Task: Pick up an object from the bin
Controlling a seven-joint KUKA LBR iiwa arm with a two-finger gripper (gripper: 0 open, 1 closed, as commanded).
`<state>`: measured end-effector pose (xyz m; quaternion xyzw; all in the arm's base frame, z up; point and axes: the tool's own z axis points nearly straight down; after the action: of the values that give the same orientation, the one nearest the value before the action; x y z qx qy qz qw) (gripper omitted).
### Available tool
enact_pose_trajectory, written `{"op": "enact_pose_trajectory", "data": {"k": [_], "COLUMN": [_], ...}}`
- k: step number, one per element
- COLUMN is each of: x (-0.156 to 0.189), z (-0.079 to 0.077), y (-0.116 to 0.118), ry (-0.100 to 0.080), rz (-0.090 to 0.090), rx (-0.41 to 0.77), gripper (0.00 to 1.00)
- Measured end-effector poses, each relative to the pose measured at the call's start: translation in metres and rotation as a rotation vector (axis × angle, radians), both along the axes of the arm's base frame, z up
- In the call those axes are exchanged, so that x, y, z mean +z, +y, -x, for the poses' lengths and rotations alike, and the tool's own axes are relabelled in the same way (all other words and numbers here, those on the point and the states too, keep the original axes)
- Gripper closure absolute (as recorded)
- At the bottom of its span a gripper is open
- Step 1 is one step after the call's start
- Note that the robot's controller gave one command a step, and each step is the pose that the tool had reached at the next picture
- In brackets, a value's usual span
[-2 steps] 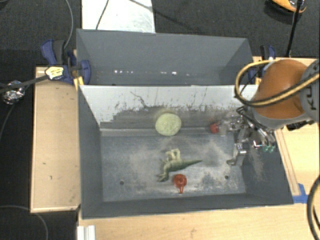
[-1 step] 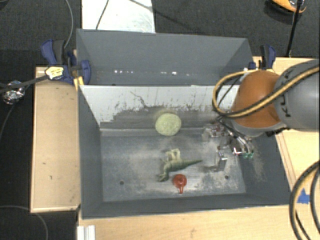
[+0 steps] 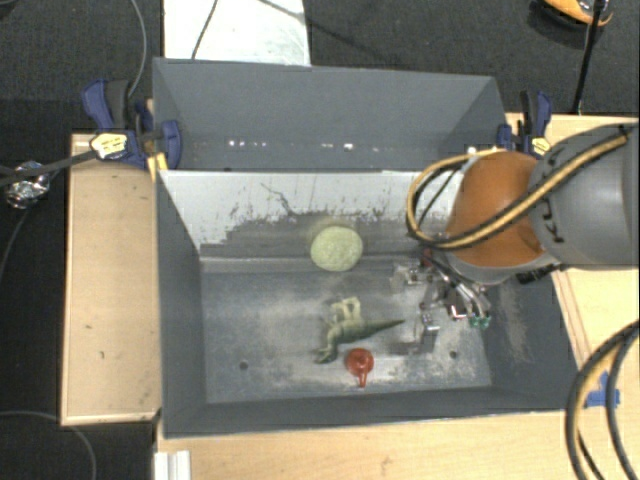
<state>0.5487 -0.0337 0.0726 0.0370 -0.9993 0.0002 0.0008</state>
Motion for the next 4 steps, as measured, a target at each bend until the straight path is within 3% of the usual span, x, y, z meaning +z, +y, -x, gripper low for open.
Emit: {"op": "enact_pose_trajectory", "data": {"k": [1,2,3,4], "x": [0.011,0.003,0.000,-0.001], "z": [0.023,0.033,0.019,0.017], "y": [0.028,0.048,0.063,0.095], "ry": [-0.013,-0.002,-0.012,-0.007], "rz": [0.000,-0.001,-0.001,-0.003], "rx": [-0.070,-0.163,-0.192,-0.007], "gripper": [0.00,0.00,0.00,1.00]}}
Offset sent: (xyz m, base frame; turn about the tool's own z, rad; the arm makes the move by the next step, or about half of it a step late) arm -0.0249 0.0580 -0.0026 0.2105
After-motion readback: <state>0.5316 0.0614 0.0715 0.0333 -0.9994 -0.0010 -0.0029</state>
